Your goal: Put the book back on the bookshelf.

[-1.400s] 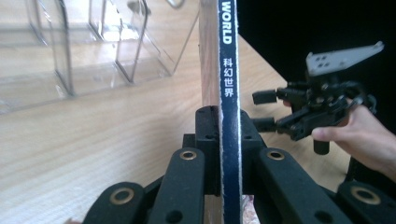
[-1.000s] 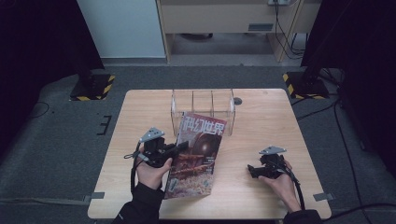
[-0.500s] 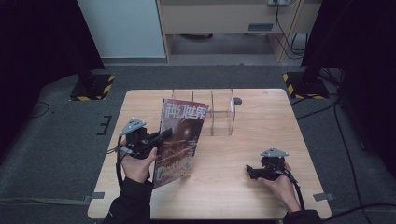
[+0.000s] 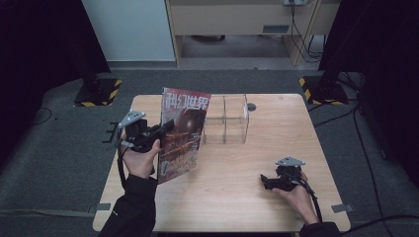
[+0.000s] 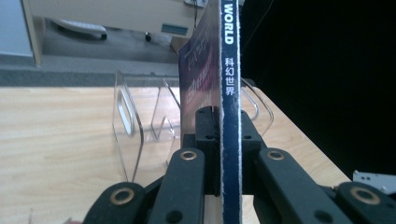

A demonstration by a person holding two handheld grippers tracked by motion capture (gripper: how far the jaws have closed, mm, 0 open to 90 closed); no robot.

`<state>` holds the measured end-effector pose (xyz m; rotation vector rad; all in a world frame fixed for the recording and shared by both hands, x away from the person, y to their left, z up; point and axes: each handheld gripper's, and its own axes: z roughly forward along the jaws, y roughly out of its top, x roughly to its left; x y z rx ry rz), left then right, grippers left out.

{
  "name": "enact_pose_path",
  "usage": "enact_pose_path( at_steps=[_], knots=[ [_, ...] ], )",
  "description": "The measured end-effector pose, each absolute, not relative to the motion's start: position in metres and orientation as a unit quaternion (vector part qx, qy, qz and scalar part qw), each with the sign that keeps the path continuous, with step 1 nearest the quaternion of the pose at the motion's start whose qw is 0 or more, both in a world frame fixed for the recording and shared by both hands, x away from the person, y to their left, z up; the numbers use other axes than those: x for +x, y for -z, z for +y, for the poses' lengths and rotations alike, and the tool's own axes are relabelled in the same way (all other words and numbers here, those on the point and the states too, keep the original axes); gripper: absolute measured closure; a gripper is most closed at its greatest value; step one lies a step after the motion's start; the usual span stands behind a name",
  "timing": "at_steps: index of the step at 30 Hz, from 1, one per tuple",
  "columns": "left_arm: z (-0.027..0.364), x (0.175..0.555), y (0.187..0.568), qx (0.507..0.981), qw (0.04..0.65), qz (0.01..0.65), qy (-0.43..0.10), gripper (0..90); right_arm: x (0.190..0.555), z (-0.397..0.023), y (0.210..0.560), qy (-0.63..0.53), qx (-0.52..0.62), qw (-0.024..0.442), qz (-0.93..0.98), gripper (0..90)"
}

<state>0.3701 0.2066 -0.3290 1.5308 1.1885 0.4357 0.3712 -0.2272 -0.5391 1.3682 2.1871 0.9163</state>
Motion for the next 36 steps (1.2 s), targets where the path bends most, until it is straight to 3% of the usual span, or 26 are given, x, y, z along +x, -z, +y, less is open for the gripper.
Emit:
enact_pose_path(
  at_steps=[17,36],
  knots=[
    [0.206,0.406,0.317,0.615,0.549,0.521,-0.220,83.7,0.371,-0.227,0.539,-0.328,0.489,0.200,0.783,3.0],
    [0.191,0.445,0.333,0.603,0.543,0.533,-0.240,83.7,0.372,-0.227,0.539,-0.327,0.489,0.199,0.784,2.5]
  ],
)
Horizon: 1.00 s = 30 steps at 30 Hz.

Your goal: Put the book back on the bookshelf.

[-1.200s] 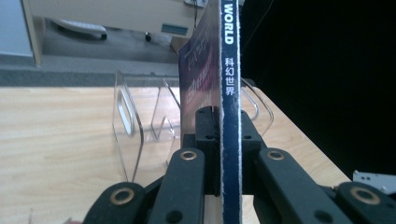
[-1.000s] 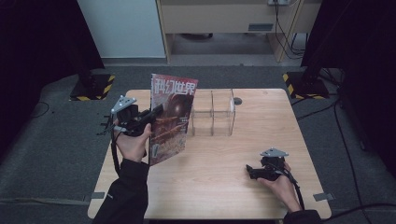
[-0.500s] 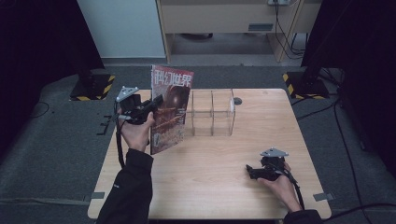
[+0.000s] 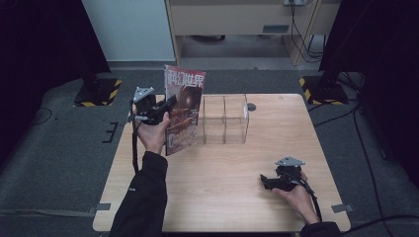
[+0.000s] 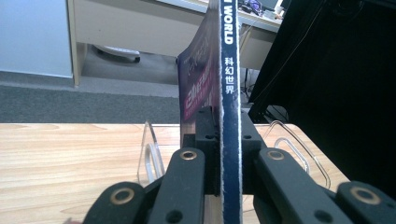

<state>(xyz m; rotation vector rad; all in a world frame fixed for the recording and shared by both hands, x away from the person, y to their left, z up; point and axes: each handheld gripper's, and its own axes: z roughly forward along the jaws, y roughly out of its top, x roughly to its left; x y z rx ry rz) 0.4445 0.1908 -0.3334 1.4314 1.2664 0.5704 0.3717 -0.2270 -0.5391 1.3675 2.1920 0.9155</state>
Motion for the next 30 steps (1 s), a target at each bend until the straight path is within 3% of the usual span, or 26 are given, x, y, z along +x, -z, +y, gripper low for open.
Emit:
enact_pose_path(
  at_steps=[17,30],
  knots=[
    [0.177,0.479,0.360,0.591,0.541,0.538,-0.262,83.7,0.372,-0.227,0.539,-0.327,0.487,0.198,0.785,1.9],
    [0.176,0.482,0.380,0.583,0.551,0.529,-0.277,83.5,0.372,-0.227,0.539,-0.327,0.486,0.198,0.786,1.9]
  ],
)
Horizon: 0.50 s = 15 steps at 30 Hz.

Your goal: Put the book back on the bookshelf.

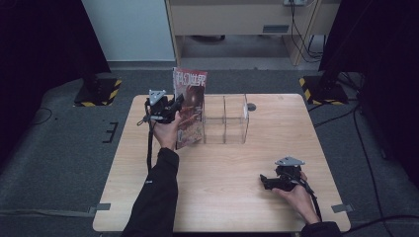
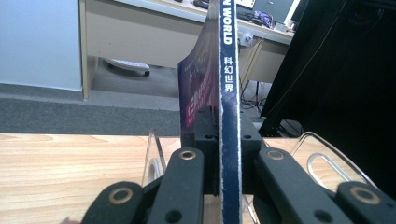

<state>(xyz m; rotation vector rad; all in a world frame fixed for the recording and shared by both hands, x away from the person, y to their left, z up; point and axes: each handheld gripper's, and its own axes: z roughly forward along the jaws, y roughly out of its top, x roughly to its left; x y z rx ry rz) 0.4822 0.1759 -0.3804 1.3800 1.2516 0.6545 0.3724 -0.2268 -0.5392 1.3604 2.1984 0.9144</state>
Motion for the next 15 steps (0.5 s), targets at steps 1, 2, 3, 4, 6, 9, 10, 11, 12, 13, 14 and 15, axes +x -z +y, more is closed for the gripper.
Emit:
enact_pose_path(
  at_steps=[1,2,3,4,6,9,10,11,12,13,14,15],
  knots=[
    [0.177,0.481,0.381,0.584,0.551,0.529,-0.277,83.4,0.372,-0.227,0.539,-0.326,0.485,0.198,0.787,1.9],
    [0.177,0.481,0.381,0.584,0.551,0.529,-0.277,83.3,0.372,-0.227,0.539,-0.326,0.485,0.198,0.787,1.9],
    [0.179,0.478,0.381,0.585,0.551,0.529,-0.273,83.2,0.372,-0.227,0.539,-0.327,0.487,0.198,0.785,1.9],
    [0.180,0.476,0.381,0.589,0.548,0.528,-0.273,83.2,0.372,-0.227,0.539,-0.327,0.486,0.198,0.786,1.9],
    [0.183,0.472,0.381,0.596,0.541,0.528,-0.270,83.1,0.372,-0.227,0.539,-0.327,0.486,0.198,0.786,1.9],
    [0.186,0.464,0.381,0.606,0.531,0.528,-0.267,83.1,0.372,-0.227,0.539,-0.327,0.486,0.198,0.786,1.9],
    [0.186,0.464,0.381,0.606,0.531,0.528,-0.267,83.0,0.372,-0.227,0.539,-0.327,0.487,0.199,0.785,1.9],
    [0.187,0.460,0.382,0.607,0.530,0.528,-0.267,83.0,0.372,-0.227,0.539,-0.327,0.485,0.199,0.786,2.0],
    [0.188,0.454,0.383,0.614,0.527,0.523,-0.267,82.9,0.372,-0.226,0.539,-0.327,0.487,0.199,0.785,2.0],
    [0.188,0.454,0.383,0.614,0.527,0.523,-0.267,83.0,0.372,-0.226,0.539,-0.327,0.487,0.199,0.785,2.0],
    [0.189,0.448,0.384,0.620,0.523,0.520,-0.268,83.0,0.372,-0.226,0.539,-0.327,0.487,0.199,0.785,1.9],
    [0.190,0.445,0.385,0.621,0.522,0.519,-0.268,83.0,0.372,-0.226,0.539,-0.327,0.487,0.199,0.785,1.9]
  ],
)
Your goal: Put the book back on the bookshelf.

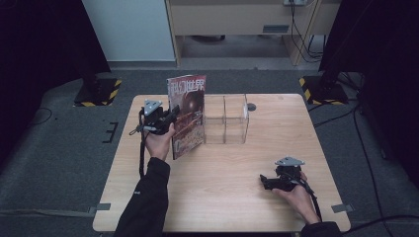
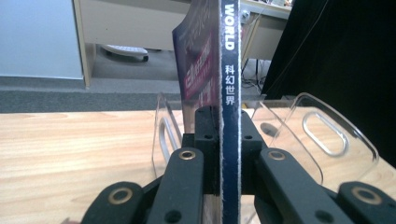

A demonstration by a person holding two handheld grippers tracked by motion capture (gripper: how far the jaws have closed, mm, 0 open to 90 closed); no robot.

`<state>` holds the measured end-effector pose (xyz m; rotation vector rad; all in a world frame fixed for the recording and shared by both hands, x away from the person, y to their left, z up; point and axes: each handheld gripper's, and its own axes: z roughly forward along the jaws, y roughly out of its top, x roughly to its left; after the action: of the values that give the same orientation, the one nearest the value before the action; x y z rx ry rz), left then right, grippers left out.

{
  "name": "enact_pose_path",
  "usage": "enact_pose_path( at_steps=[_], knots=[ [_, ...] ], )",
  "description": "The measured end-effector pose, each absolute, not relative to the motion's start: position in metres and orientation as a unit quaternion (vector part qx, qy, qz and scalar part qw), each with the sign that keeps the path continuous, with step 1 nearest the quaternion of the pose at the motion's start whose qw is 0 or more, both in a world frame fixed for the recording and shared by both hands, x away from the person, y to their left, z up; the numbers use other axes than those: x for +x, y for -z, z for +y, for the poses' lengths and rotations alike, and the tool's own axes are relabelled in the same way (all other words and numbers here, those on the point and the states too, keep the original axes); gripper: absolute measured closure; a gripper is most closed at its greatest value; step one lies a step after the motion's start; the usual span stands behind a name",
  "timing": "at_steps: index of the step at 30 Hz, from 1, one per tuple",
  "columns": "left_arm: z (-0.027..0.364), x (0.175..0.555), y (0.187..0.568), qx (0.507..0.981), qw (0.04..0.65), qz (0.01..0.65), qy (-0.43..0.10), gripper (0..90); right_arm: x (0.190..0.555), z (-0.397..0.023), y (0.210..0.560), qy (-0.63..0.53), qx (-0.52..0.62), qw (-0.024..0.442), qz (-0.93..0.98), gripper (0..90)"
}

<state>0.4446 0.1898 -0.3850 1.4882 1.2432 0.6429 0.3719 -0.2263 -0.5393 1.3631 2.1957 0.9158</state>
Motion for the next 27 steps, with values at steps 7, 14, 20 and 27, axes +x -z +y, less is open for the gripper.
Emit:
enact_pose_path(
  at_steps=[7,14,20,27],
  knots=[
    [0.194,0.424,0.390,0.633,0.517,0.509,-0.269,82.8,0.372,-0.226,0.539,-0.328,0.487,0.198,0.785,1.9],
    [0.208,0.398,0.404,0.640,0.520,0.505,-0.257,82.4,0.372,-0.226,0.539,-0.327,0.487,0.198,0.785,1.9],
    [0.214,0.387,0.411,0.644,0.521,0.502,-0.251,82.2,0.372,-0.226,0.539,-0.328,0.487,0.198,0.785,1.9],
    [0.221,0.373,0.423,0.650,0.517,0.501,-0.242,81.8,0.372,-0.226,0.539,-0.327,0.488,0.197,0.784,1.9]
  ],
)
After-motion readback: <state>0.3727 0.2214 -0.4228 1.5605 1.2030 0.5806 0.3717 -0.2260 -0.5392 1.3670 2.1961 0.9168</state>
